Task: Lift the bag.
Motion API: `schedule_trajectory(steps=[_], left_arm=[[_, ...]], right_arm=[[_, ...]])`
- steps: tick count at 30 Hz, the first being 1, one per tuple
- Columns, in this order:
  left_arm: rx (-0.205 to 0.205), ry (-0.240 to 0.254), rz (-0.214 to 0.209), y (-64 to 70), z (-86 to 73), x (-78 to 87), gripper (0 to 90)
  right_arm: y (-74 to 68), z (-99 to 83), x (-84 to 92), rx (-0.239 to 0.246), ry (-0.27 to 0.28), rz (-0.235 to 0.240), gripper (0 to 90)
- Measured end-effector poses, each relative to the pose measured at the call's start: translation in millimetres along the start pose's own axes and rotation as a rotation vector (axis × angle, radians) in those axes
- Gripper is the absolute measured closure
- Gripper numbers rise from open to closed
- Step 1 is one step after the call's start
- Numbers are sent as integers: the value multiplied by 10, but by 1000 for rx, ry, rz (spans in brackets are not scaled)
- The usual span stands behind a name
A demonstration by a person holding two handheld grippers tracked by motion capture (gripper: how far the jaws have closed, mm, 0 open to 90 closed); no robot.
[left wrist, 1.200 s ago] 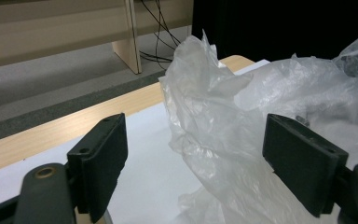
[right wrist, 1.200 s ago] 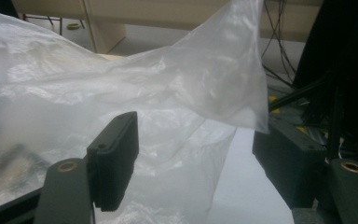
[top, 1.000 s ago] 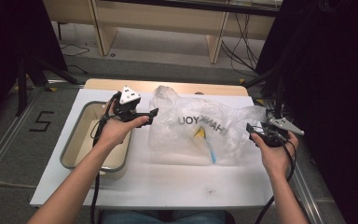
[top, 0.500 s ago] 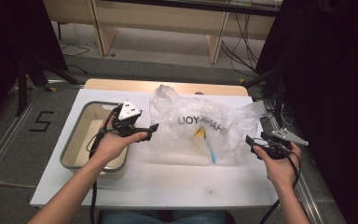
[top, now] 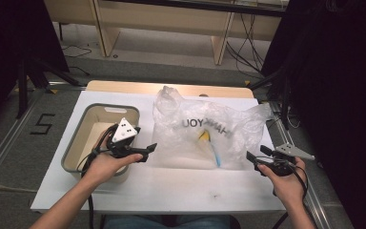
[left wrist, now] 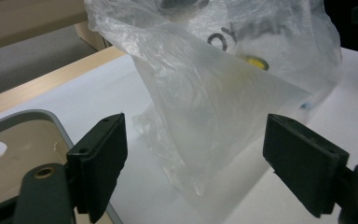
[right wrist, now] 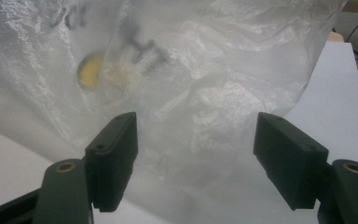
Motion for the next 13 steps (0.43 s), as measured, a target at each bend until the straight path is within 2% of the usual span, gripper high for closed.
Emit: schedule_trajectory(steps=[13], left_arm=[[-7, -14, -3, 13, -54, -10, 212]], right_arm=[[-53, 1, 13, -1, 12, 16, 317]])
Point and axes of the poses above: each handheld gripper's, and its own axes: x roughly backward along the jaws, z roughly out of its top, y roughly to its right, the point moved 10 cm from there along -x, roughly forward along the jaws
